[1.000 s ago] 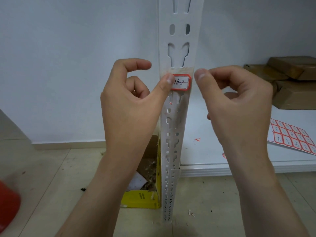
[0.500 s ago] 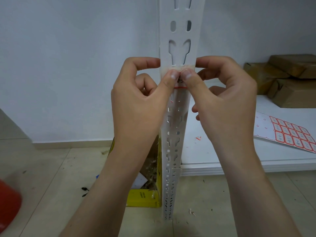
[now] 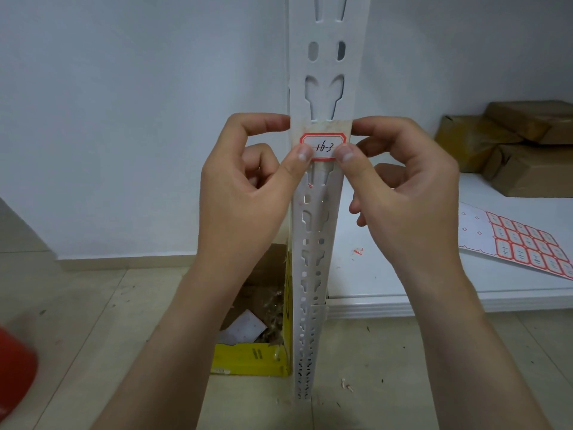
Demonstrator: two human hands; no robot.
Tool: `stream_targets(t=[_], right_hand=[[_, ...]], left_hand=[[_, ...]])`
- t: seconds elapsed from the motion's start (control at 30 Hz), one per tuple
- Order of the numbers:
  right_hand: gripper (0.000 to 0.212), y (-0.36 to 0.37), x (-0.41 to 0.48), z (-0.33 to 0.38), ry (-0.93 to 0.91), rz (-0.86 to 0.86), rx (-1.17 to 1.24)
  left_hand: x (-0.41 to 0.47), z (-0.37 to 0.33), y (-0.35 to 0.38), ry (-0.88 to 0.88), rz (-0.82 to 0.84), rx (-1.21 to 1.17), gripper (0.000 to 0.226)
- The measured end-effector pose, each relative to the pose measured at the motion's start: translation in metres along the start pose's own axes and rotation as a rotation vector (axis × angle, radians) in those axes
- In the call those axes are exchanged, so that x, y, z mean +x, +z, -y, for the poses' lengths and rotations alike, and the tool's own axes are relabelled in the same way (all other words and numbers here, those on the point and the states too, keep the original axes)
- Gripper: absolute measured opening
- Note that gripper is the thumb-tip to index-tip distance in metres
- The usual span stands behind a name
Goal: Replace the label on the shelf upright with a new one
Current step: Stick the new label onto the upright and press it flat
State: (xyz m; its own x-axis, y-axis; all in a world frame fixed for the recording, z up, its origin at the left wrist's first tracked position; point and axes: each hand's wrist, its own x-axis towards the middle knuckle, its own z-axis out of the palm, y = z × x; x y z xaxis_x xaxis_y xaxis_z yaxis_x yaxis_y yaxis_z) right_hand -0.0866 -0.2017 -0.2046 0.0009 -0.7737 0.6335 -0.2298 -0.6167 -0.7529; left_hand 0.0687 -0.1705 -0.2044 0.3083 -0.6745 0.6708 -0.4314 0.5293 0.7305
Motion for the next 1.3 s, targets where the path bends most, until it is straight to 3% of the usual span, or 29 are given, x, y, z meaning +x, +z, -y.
stream_targets(t=[0.5,1.0,1.3], right_hand=[[0.026,0.004,0.000,-0.001,-0.019,0.002,-0.001],[0.010,0.008,0.002,-0.001,-0.004,-0.038,0.103],[0.014,0.012,0.003,0.010,0.034,-0.077,0.040]], left_hand=[[-0.001,0.005,0.002,0.029,-0.006,0.057,0.030],[0.003,-0.001,0.002,-0.019,-0.020,0.002,0.012],[0.005,-0.003,0.011,-0.034,-0.081,-0.010,0.019]])
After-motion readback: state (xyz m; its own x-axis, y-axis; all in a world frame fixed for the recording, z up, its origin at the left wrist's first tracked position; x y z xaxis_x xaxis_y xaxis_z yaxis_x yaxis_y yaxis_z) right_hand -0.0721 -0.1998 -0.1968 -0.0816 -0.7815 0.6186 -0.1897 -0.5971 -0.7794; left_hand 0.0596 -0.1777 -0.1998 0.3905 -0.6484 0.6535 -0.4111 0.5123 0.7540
